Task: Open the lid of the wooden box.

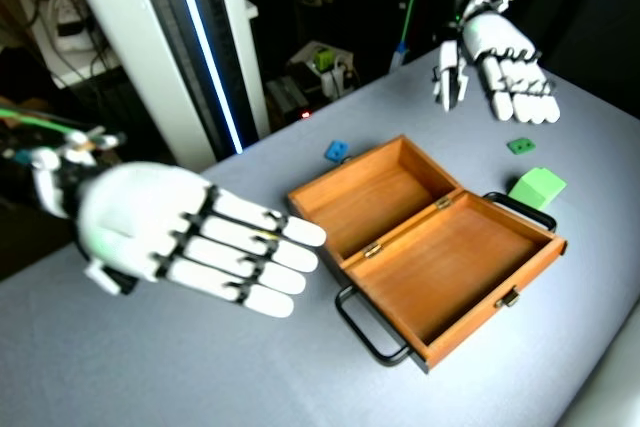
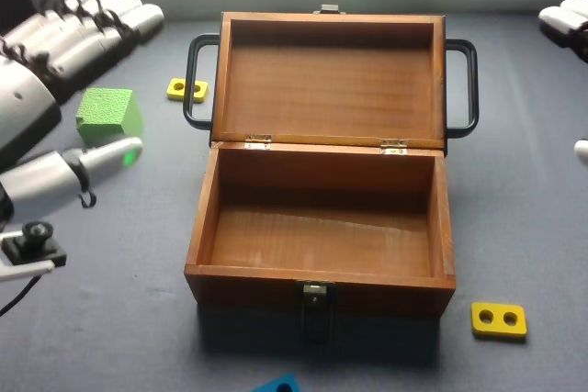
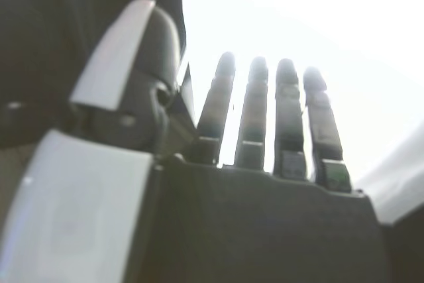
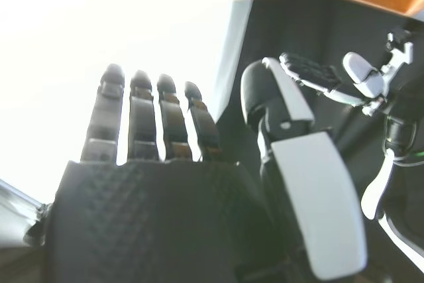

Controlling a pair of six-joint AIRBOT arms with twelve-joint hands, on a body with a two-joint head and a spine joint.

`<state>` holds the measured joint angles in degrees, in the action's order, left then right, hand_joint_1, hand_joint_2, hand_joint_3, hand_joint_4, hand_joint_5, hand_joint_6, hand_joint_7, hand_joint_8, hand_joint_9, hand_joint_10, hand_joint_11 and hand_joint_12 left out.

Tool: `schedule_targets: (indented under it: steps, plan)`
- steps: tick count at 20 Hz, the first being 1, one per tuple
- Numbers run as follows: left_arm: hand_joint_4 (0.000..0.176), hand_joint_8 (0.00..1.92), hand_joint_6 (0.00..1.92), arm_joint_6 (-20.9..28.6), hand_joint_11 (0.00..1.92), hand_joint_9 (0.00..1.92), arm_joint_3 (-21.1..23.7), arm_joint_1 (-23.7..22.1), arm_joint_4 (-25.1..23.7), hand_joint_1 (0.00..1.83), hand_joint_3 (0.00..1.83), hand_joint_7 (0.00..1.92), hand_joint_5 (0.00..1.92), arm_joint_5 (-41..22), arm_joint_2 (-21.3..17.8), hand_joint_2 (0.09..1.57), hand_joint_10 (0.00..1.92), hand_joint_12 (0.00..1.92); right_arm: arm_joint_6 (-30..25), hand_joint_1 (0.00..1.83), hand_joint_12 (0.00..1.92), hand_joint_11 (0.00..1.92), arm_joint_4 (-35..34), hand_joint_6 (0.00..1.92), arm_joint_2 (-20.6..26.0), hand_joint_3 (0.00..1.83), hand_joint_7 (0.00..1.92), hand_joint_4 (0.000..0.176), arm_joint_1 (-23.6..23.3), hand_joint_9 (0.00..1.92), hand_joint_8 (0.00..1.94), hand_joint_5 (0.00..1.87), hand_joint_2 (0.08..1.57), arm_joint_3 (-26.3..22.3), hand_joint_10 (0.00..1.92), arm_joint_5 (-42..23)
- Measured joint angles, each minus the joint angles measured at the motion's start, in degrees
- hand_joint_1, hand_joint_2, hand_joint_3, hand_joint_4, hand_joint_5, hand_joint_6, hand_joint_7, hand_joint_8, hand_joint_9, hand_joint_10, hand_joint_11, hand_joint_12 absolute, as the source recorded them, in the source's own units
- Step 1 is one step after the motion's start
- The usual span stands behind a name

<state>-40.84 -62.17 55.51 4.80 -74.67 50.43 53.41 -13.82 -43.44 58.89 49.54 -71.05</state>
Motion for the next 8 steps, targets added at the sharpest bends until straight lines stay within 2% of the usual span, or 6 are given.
schedule_targets:
  steps: [1,3,5,6,7,8]
  plan:
    - [0.058,0.00,0.00,-0.2,0.02,0.00,0.0,0.3,0.2,0.41,0.00,0.00,0.00,-1.0,0.0,1.42,0.00,0.02,0.1,0.46,0.01,0.01,-0.4,0.00,0.0,0.00,0.00,0.000,0.9,0.00,0.00,0.00,1.39,-0.1,0.00,-1.2]
    - [0.090,0.00,0.00,-0.3,0.00,0.00,0.1,0.7,0.4,0.37,0.01,0.00,0.00,-2.6,0.1,1.45,0.00,0.00,0.3,0.55,0.17,0.00,-1.5,0.00,0.5,0.00,0.00,0.000,2.0,0.00,0.00,0.00,1.42,-0.7,0.00,-3.3]
    - [0.079,0.00,0.00,-0.3,0.00,0.00,0.1,1.2,1.5,0.29,0.01,0.00,0.00,-4.3,0.1,1.47,0.00,0.00,0.7,0.42,0.03,0.00,-1.4,0.00,1.0,0.00,0.00,0.000,2.0,0.00,0.00,0.00,1.42,-1.0,0.00,-5.9]
    - [0.092,0.00,0.00,-0.3,0.00,0.00,0.1,1.2,1.9,0.26,0.00,0.00,0.00,-5.3,0.1,1.46,0.00,0.00,0.9,0.49,0.01,0.00,-1.4,0.00,1.4,0.00,0.00,0.000,2.0,0.00,0.00,0.00,1.41,-1.7,0.00,-7.7]
    - [0.144,0.00,0.00,-0.3,0.00,0.00,0.2,1.2,2.0,0.28,0.00,0.00,0.00,-5.7,0.1,1.42,0.00,0.00,1.0,0.49,0.00,0.00,-1.4,0.00,1.6,0.00,0.00,0.023,2.0,0.00,0.00,0.00,1.37,-1.9,0.00,-8.1]
    - [0.129,0.00,0.00,-0.5,0.00,0.00,0.6,1.4,2.3,0.40,0.00,0.00,0.00,-6.8,0.1,1.37,0.00,0.00,1.8,0.46,0.00,0.00,-0.3,0.00,2.2,0.00,0.00,0.000,2.0,0.00,0.00,0.00,1.35,-2.1,0.00,-8.9]
